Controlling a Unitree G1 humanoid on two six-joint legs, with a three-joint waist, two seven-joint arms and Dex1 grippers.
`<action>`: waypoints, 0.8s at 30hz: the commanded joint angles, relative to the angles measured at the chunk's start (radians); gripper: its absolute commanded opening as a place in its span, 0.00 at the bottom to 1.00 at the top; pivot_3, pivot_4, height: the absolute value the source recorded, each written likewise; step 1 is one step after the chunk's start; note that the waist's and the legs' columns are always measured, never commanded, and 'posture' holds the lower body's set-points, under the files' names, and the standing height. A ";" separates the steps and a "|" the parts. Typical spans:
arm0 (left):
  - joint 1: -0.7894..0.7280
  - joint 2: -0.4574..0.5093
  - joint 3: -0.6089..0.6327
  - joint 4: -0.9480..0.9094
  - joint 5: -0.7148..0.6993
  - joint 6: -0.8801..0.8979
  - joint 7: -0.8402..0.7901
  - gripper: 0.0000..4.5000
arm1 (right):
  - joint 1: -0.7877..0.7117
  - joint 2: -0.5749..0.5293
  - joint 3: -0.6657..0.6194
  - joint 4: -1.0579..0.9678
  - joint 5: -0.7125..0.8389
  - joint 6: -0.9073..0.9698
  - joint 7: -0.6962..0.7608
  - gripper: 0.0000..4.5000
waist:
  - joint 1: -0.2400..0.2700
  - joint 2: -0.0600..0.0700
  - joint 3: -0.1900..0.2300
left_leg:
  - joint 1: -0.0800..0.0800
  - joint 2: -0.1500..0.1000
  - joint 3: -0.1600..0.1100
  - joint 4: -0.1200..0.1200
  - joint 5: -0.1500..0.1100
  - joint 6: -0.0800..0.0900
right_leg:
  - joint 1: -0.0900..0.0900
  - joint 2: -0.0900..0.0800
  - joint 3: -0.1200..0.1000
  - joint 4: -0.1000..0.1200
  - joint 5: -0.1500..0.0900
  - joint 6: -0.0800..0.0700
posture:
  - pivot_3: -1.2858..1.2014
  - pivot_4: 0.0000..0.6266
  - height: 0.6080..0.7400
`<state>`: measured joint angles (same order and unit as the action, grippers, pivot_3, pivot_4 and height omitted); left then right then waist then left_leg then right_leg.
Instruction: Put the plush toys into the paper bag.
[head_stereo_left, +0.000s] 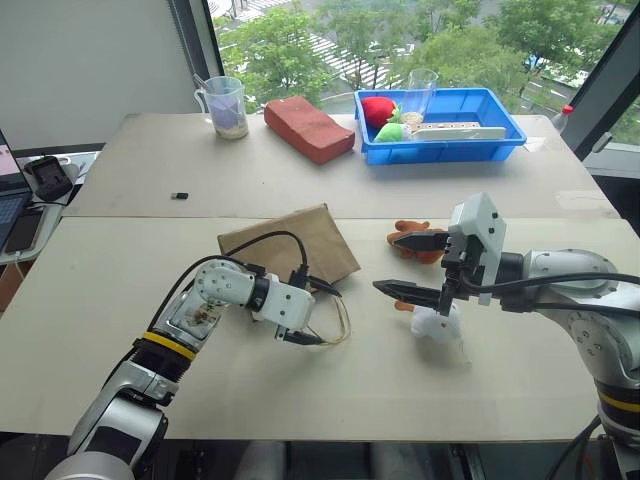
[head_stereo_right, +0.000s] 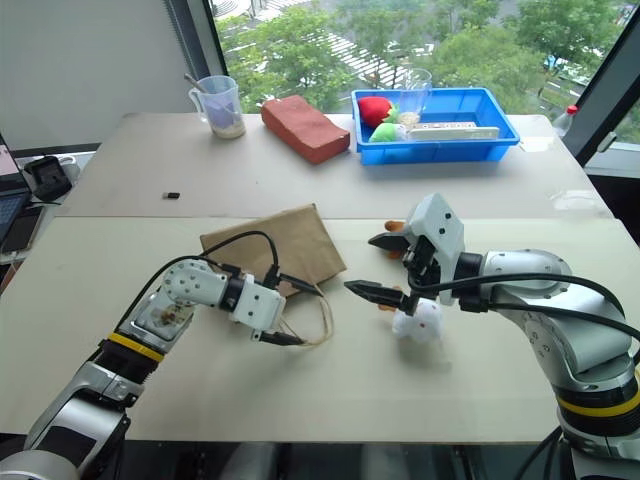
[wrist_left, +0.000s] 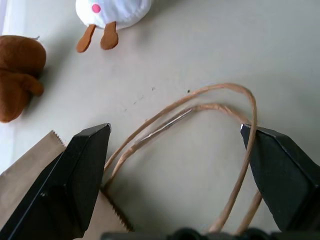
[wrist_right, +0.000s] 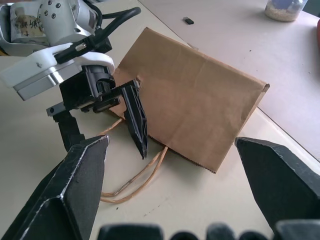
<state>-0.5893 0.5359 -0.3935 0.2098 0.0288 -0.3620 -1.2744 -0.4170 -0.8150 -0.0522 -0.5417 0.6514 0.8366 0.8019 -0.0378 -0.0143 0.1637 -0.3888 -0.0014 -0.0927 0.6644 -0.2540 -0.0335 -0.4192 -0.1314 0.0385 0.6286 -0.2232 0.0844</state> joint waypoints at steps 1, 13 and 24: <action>-0.004 -0.001 -0.007 -0.031 0.011 0.020 0.014 0.93 | -0.018 -0.004 -0.022 -0.027 0.019 0.000 -0.006 1.00 | 0.000 0.000 0.000 | 0.000 0.000 0.000 0.000 0.000 0.000 | 0.000 0.000 0.000 0.000 0.000 0.000 | 0.52 0.24 1.00; 0.000 0.017 0.035 -0.134 -0.112 0.201 -0.029 0.01 | 0.010 -0.018 -0.041 -0.018 0.012 -0.003 -0.003 1.00 | 0.001 0.000 0.000 | 0.000 0.000 0.000 0.000 0.000 0.000 | 0.000 0.000 0.000 0.000 0.000 0.000 | 0.52 0.24 1.00; -0.053 0.105 0.329 -0.292 -0.534 0.731 -0.012 0.00 | 0.146 0.020 -0.057 0.017 -0.012 -0.068 -0.018 0.81 | -0.004 0.000 0.000 | 0.001 0.000 0.000 0.000 0.000 0.000 | 0.001 0.000 0.000 0.001 0.000 0.000 | 0.52 0.24 1.00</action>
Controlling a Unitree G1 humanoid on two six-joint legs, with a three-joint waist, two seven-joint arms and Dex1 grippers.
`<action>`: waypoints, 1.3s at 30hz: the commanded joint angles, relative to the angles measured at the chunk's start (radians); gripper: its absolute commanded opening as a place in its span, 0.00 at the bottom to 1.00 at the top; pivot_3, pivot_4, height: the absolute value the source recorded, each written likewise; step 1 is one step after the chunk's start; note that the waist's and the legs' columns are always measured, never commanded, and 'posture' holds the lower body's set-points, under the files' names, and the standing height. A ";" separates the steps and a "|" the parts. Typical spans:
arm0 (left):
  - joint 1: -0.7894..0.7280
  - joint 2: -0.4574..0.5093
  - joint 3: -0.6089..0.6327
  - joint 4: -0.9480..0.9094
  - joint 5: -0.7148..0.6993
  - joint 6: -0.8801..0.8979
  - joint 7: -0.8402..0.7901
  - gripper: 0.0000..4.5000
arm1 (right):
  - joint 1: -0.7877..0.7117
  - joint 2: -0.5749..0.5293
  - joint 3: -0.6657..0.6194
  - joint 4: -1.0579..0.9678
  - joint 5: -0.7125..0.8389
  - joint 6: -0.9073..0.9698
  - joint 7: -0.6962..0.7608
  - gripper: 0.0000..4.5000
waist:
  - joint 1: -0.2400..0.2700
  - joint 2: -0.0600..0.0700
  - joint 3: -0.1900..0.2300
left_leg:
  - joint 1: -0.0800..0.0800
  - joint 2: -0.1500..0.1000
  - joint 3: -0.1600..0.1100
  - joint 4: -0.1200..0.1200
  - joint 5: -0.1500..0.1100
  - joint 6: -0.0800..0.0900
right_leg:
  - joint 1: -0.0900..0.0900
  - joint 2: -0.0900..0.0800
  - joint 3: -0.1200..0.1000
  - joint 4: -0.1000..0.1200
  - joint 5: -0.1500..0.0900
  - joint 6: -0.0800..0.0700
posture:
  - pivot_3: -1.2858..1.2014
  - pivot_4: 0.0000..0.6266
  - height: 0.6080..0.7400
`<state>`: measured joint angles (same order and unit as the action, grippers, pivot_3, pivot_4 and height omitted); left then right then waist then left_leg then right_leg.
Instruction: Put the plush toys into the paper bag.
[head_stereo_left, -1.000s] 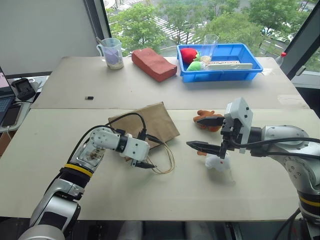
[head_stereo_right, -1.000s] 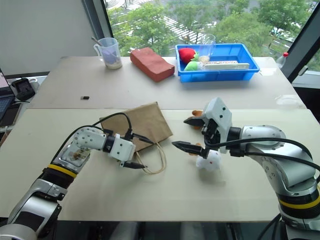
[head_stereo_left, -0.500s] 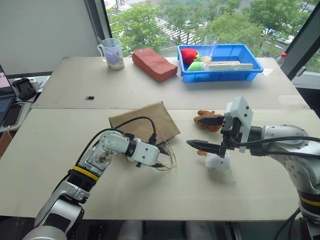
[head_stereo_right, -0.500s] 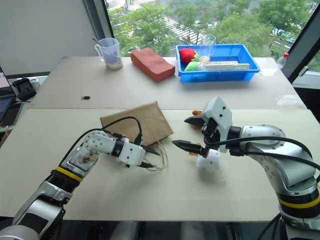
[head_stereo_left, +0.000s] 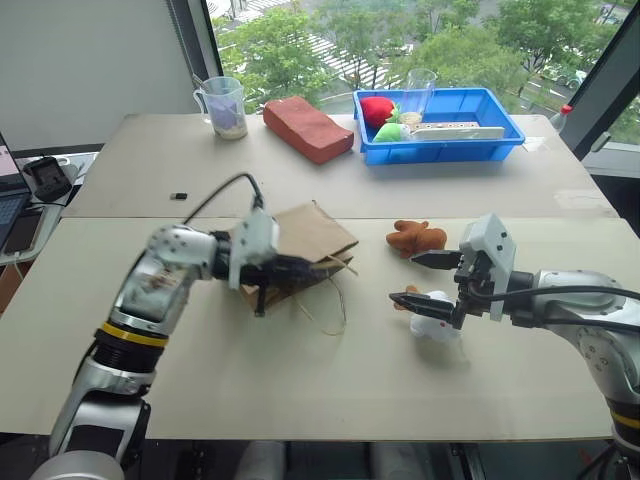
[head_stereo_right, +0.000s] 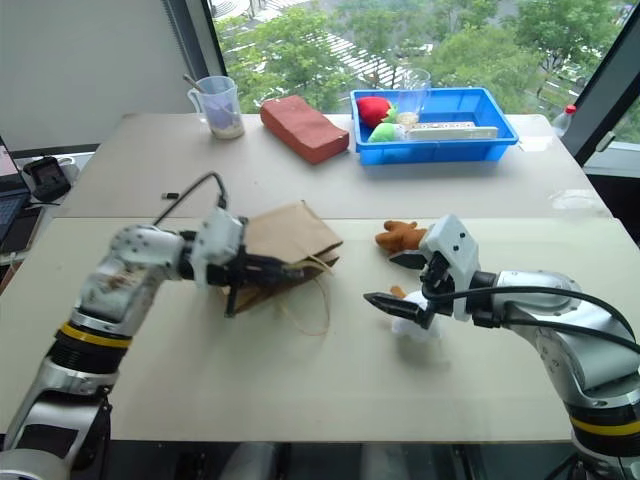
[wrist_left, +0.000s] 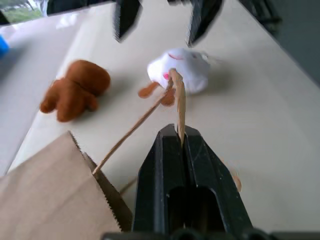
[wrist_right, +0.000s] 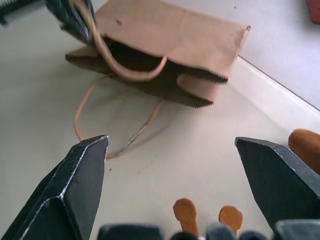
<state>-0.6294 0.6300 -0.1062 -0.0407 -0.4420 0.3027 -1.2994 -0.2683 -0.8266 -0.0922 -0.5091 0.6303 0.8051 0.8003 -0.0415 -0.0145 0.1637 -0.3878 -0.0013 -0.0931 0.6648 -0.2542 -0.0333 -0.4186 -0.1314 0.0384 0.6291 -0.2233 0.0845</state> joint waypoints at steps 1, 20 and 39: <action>-0.014 0.017 0.050 -0.044 -0.070 0.080 0.013 0.00 | 0.001 0.050 0.004 -0.019 0.000 -0.050 -0.019 0.73 | -0.001 0.000 0.000 | 0.000 0.000 0.000 0.000 0.000 0.000 | 0.000 0.000 0.000 -0.001 0.000 0.000 | 0.52 0.24 1.00; -0.012 0.035 0.128 -0.085 -0.122 0.187 0.103 0.00 | -0.239 0.692 0.403 0.578 -0.353 -0.327 -0.240 0.00 | -0.007 0.000 0.000 | 0.000 0.000 -0.001 -0.001 0.001 -0.001 | -0.002 0.000 0.000 0.002 0.000 0.000 | 0.52 0.24 1.00; -0.200 0.021 0.429 -0.106 -0.061 0.127 0.660 0.00 | -0.338 0.790 0.402 0.889 -0.552 -0.365 -0.355 0.00 | -0.028 -0.002 -0.001 | 0.010 0.000 -0.002 -0.002 0.002 -0.004 | 0.003 0.001 0.001 0.003 0.000 0.000 | 0.52 0.24 1.00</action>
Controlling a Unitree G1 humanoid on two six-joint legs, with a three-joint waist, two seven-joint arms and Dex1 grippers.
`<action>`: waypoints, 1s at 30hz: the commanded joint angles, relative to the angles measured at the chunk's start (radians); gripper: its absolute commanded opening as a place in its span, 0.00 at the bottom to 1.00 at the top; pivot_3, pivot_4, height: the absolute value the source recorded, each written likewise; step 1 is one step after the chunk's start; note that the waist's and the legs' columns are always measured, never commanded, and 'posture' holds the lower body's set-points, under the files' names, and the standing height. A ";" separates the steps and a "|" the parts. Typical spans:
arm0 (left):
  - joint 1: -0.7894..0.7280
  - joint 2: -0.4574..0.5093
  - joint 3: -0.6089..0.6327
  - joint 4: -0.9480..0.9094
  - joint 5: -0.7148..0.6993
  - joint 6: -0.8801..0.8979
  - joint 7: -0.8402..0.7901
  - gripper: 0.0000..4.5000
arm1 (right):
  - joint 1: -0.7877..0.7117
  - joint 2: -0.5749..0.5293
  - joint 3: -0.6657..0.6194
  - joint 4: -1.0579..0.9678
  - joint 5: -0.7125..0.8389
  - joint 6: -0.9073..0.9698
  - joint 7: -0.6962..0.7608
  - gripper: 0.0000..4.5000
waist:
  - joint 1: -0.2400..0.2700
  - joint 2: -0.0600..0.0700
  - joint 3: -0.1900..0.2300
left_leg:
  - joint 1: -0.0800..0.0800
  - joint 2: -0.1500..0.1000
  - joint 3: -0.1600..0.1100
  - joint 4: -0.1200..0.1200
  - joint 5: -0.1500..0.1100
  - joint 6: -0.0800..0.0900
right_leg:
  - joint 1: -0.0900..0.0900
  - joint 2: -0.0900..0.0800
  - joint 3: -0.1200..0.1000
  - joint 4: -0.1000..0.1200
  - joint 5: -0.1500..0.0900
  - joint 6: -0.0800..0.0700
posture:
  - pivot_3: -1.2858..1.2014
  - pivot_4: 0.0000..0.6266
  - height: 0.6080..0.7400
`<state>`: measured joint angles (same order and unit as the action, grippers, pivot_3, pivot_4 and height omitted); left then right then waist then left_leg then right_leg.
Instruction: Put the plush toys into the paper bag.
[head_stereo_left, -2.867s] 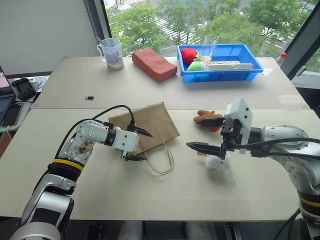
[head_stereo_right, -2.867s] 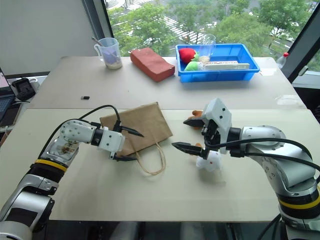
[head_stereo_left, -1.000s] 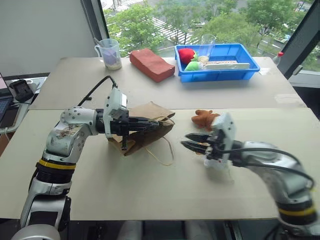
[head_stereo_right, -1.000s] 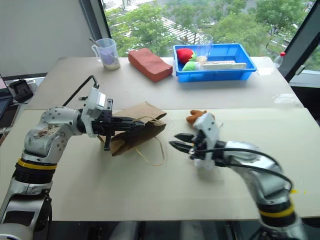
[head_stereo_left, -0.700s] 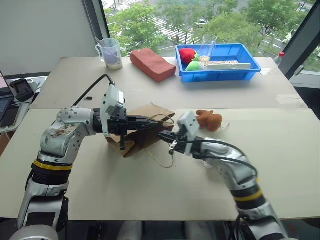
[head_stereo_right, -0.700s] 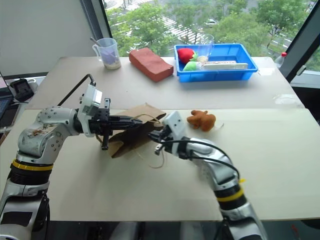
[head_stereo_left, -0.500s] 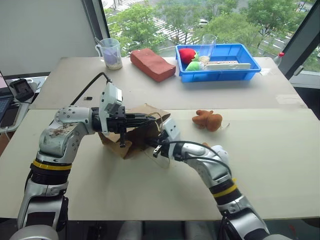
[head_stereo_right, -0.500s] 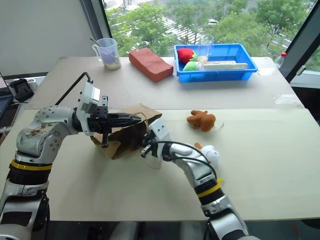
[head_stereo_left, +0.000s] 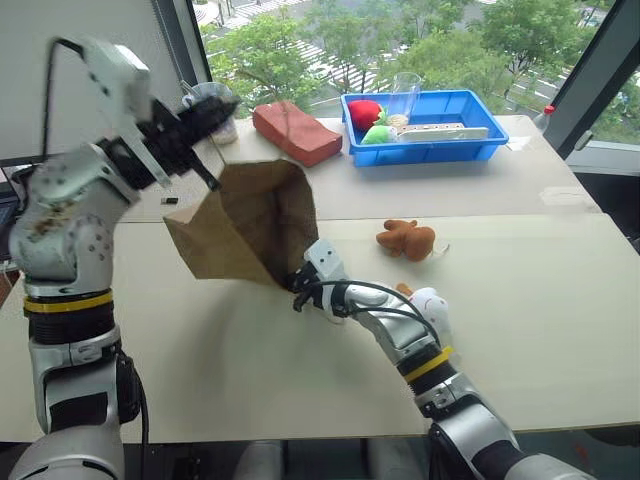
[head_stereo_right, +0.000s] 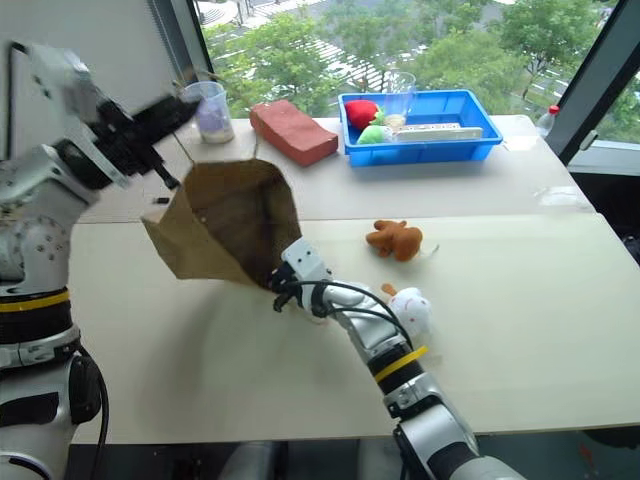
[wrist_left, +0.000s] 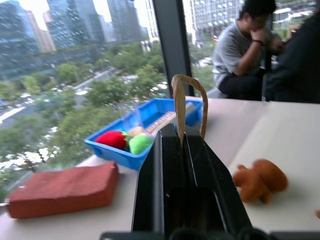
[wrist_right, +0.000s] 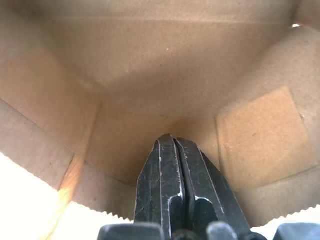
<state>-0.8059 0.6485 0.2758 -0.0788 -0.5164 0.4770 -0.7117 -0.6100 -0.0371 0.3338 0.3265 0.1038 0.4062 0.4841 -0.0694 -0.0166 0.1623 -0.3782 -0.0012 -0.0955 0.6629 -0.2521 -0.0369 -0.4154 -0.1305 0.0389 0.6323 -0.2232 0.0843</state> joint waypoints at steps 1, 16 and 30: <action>-0.023 -0.001 0.048 -0.082 0.020 -0.057 0.092 0.00 | -0.002 0.003 -0.029 0.061 -0.029 0.033 -0.045 0.00 | 0.001 0.000 0.000 | 0.000 0.000 0.000 0.000 0.000 0.000 | 0.000 0.000 0.000 0.000 0.000 0.000 | 0.52 0.24 1.00; 0.239 0.012 -0.101 -0.192 0.056 -0.113 -0.036 0.00 | 0.006 -0.026 -0.061 -0.228 0.083 0.049 0.126 0.00 | 0.000 0.000 0.000 | -0.006 0.000 -0.001 -0.003 0.001 -0.002 | -0.007 0.000 0.000 0.006 0.000 0.000 | 0.52 0.24 1.00; 0.257 -0.001 -0.170 -0.111 0.060 -0.186 -0.176 0.00 | 0.103 -0.425 -0.465 -0.800 0.561 0.513 0.250 0.74 | 0.031 0.000 0.000 | -0.008 0.000 -0.001 -0.003 0.000 0.000 | -0.005 0.000 -0.001 -0.001 0.000 0.000 | 0.52 0.24 1.00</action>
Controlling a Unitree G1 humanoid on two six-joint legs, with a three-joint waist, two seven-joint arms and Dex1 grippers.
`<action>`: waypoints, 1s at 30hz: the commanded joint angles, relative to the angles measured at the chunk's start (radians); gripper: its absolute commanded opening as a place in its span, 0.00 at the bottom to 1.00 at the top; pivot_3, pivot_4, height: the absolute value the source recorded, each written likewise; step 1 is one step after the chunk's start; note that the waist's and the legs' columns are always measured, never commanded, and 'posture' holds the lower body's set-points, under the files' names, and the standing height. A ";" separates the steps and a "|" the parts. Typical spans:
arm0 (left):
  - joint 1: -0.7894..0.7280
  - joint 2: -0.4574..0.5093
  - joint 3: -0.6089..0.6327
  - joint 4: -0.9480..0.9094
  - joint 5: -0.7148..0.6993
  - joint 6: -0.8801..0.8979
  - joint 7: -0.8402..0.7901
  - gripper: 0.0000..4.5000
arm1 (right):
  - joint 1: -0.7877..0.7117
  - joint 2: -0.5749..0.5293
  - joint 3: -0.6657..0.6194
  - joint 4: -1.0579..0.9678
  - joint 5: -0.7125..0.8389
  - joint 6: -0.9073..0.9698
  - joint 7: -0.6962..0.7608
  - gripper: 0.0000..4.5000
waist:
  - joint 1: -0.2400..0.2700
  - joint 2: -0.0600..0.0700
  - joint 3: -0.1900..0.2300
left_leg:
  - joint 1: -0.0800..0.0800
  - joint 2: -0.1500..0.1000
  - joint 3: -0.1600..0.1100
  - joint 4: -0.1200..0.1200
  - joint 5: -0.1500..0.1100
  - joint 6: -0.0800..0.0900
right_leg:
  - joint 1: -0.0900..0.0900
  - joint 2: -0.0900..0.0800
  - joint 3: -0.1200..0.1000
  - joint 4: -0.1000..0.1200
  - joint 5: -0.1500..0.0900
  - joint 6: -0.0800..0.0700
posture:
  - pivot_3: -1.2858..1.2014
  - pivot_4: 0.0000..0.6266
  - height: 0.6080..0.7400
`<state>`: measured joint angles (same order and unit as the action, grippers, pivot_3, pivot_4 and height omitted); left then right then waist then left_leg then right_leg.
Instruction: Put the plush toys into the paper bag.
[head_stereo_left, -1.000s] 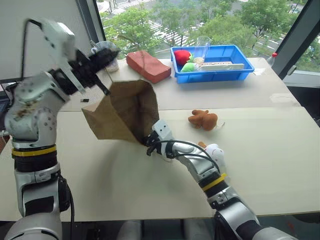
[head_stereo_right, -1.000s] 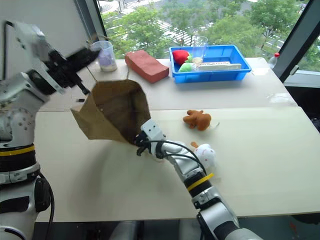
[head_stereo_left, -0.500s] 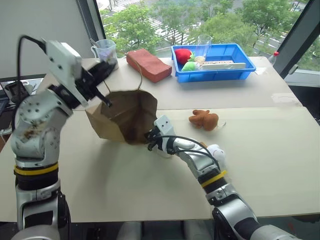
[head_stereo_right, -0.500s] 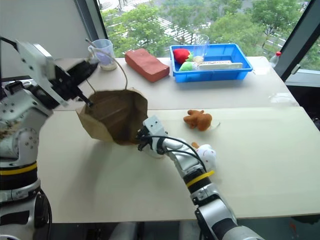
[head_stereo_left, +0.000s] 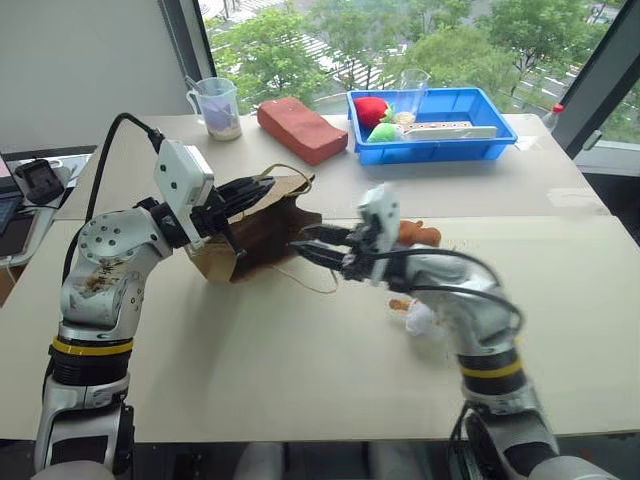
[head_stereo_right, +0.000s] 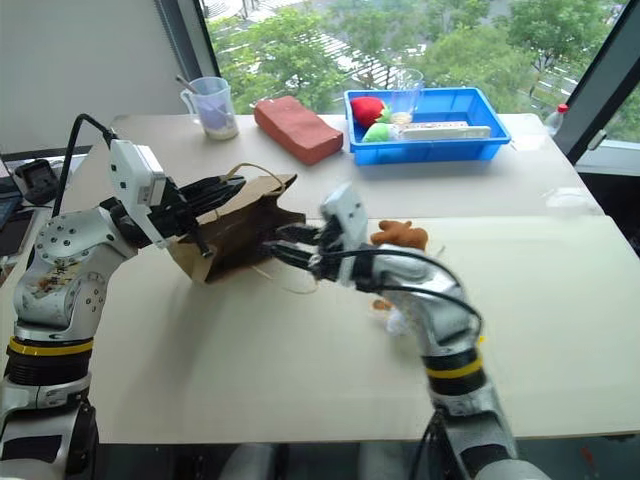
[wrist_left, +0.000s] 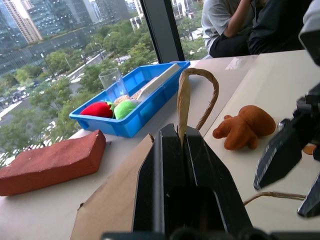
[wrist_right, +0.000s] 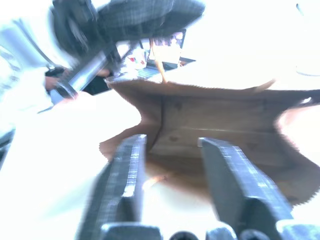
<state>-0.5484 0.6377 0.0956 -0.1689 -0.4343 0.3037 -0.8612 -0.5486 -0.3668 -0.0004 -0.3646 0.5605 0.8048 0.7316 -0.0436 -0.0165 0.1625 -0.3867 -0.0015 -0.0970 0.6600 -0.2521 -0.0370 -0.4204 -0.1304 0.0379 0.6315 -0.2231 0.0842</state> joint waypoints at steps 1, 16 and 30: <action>0.003 0.011 0.011 -0.029 -0.031 -0.006 -0.037 0.00 | 0.071 -0.148 -0.153 -0.132 0.116 0.138 0.004 0.82 | 0.007 0.000 0.000 | 0.000 0.000 0.000 0.000 -0.001 0.001 | 0.000 0.000 0.000 0.000 0.000 0.000 | 0.52 0.24 1.00; 0.013 0.064 0.008 -0.079 -0.081 0.055 -0.119 0.00 | 0.456 -0.460 -0.055 0.032 -0.191 -0.149 0.070 0.99 | 0.002 -0.002 0.001 | 0.002 0.000 0.006 0.002 -0.002 0.004 | 0.002 0.000 0.004 -0.006 0.000 0.000 | 0.52 0.24 1.00; 0.012 0.065 0.012 -0.087 -0.082 0.069 -0.099 0.00 | 0.273 -0.302 -0.045 -0.008 -0.030 -0.096 0.063 0.08 | -0.007 -0.002 0.001 | 0.002 0.000 0.006 0.002 -0.002 0.004 | 0.002 0.000 0.004 -0.006 0.000 0.000 | 0.52 0.24 1.00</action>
<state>-0.5232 0.6986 0.0927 -0.2265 -0.5099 0.3760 -0.9701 -0.2302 -0.6752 -0.0435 -0.2950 0.4782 0.6805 0.8147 -0.0502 -0.0186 0.1638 -0.3843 -0.0012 -0.0909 0.6620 -0.2540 -0.0336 -0.4193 -0.1304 0.0426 0.6266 -0.2233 0.0843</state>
